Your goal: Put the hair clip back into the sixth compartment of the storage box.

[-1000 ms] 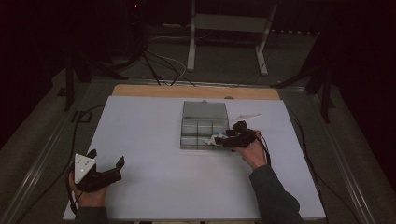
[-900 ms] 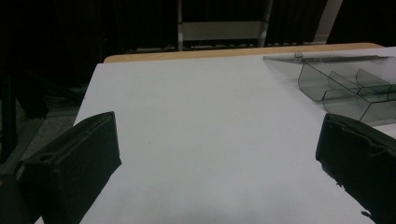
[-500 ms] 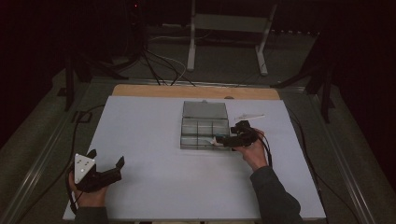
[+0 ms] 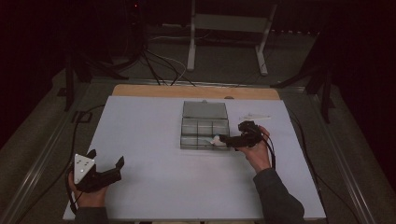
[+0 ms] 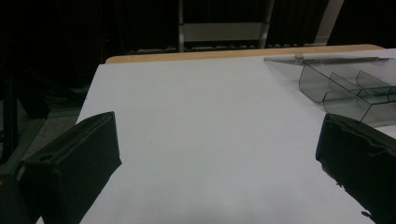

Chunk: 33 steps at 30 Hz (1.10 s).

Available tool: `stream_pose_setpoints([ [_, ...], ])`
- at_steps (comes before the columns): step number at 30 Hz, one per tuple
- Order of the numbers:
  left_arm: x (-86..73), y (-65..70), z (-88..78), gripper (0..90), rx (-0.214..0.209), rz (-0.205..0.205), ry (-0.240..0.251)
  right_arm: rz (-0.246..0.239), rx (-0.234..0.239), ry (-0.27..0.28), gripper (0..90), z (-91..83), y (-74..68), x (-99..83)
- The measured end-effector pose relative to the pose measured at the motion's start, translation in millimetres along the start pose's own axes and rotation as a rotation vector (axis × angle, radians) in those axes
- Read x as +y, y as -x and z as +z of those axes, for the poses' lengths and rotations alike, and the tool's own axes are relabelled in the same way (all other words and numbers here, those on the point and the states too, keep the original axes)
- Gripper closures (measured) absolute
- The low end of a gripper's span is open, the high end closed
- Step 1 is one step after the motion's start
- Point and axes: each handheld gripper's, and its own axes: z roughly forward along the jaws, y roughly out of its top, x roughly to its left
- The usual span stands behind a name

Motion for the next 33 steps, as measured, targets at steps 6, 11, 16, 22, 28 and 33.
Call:
stream_pose_setpoints([
  [6,0.1,0.2,0.0,0.8,0.001,0.000,-0.001,-0.019,-0.032,0.029,0.0,-8.9,0.5,0.6],
  [11,0.1,0.4,-0.6,0.8,0.004,0.006,-0.001,-0.031,-0.062,0.041,0.0,-14.6,0.8,-1.9],
  [16,0.2,0.1,-0.8,0.8,0.006,0.004,-0.002,-0.047,-0.094,0.055,0.0,-21.6,-0.4,-6.3],
  [22,1.5,-0.9,-2.5,0.8,0.013,0.007,0.000,-0.053,-0.120,0.080,0.0,-33.3,-1.6,-13.4],
  [28,1.8,-3.5,-3.7,0.8,0.011,-0.003,-0.002,-0.046,-0.128,0.108,0.0,-45.2,1.8,-21.9],
  [33,2.5,-3.4,-4.0,0.8,0.007,0.002,-0.006,-0.031,-0.135,0.117,0.0,-52.6,5.5,-30.3],
])
